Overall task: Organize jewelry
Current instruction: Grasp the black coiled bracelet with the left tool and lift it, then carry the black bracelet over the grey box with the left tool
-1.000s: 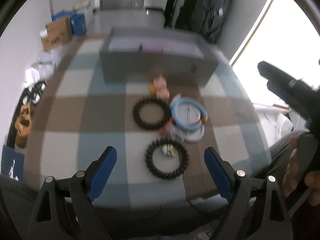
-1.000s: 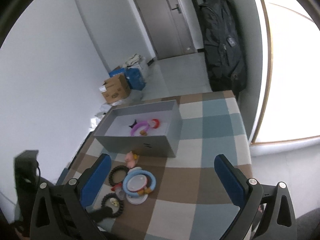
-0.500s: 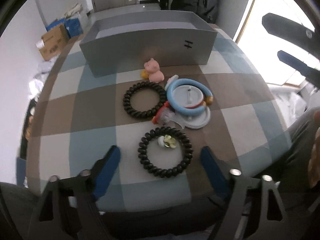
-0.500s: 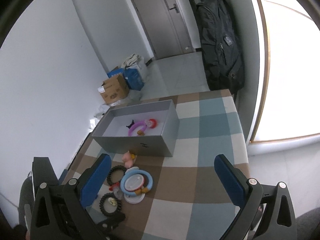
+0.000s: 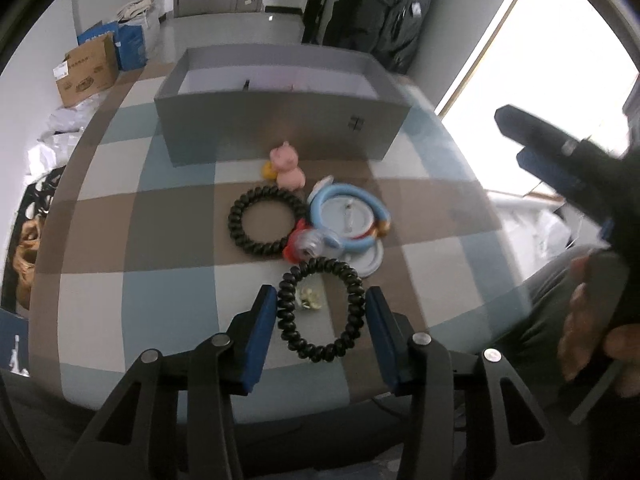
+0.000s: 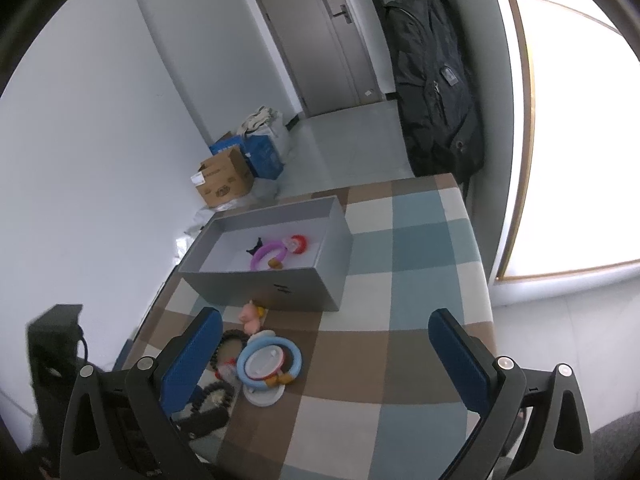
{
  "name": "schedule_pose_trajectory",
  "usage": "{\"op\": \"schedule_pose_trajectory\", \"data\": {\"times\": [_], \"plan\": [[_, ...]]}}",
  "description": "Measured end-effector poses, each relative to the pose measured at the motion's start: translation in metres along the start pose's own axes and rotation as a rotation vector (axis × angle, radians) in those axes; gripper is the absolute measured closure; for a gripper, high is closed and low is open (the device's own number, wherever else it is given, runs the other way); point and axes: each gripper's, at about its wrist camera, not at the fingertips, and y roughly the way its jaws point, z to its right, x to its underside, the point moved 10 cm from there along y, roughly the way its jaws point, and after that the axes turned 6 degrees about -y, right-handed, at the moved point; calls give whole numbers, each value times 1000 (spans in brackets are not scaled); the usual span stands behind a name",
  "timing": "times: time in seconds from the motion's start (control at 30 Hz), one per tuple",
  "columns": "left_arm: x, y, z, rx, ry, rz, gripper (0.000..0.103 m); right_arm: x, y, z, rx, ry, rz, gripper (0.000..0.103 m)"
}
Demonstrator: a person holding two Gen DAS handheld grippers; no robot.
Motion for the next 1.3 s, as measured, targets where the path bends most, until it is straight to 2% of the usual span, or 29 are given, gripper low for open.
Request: {"op": "schedule_pose_trajectory", "data": {"times": [0.3, 0.47, 0.63, 0.7, 0.77, 0.97, 1.3], "plan": [[-25, -26, 6, 170, -67, 74, 63, 7, 7, 2, -10, 12, -36, 0], [-45, -45, -5, 194, -120, 156, 63, 19, 10, -6, -56, 35, -78, 0], [-61, -57, -29, 165, -194, 227, 63, 42, 16, -29, -134, 48, -152, 0], [-64, -59, -35, 160, -216, 237, 63, 50, 18, -40, -159, 41, -175, 3], [-65, -57, -38, 168, -234, 237, 63, 58, 20, -51, -179, 24, -199, 13], [-65, -53, -42, 167, -226, 228, 63, 79, 32, -91, -237, -72, -272, 34], [-64, -54, -51, 170, -235, 218, 63, 93, 53, -110, -214, -175, -319, 57]]}}
